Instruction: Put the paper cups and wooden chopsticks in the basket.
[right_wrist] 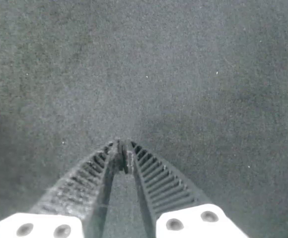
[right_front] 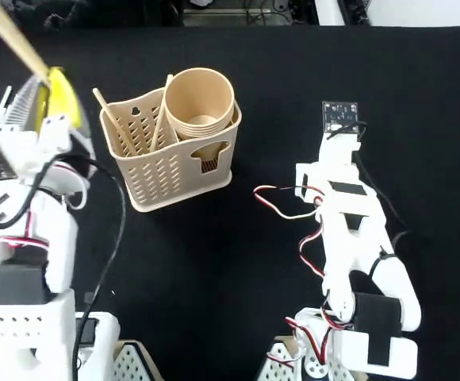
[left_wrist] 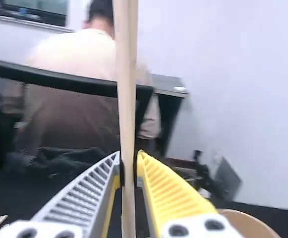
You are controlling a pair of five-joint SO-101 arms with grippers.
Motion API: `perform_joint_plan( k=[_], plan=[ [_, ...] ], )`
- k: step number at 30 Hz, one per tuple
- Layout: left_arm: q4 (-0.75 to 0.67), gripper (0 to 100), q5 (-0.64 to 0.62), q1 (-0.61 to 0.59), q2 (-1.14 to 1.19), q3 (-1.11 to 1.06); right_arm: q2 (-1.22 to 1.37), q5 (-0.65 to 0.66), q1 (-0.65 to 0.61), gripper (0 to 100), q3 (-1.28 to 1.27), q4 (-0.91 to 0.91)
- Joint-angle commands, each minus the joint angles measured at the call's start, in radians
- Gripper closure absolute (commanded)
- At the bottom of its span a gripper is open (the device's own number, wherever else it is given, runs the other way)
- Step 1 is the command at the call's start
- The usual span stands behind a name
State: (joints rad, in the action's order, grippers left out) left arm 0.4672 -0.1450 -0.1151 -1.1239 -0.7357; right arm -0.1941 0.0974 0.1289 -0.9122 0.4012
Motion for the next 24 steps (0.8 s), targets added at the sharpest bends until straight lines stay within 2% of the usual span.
perform_joint_plan(
  k=[1, 6, 14, 19, 24],
  plan=[
    [-0.018, 97, -0.011, 0.107, -0.012, 0.002, 0.002, -0.002, 0.005, 98.5, 0.035, -0.015],
    [-0.051, 97, -0.011, 0.153, -0.011, -0.051, 0.002, -0.002, 0.005, 98.5, 0.035, -0.015],
    [-0.307, 97, -0.012, 0.151, 0.115, -0.274, -0.084, 0.002, 0.025, 98.6, 0.008, 0.006],
    [-0.193, 85, -0.011, 0.145, 0.206, -0.243, -0.297, 0.04, 0.061, 98.6, -0.025, 0.081],
    [-0.029, 79, -0.014, 0.156, 0.203, -0.173, -0.53, 0.043, 0.058, 98.3, -0.124, 0.091]
  ],
)
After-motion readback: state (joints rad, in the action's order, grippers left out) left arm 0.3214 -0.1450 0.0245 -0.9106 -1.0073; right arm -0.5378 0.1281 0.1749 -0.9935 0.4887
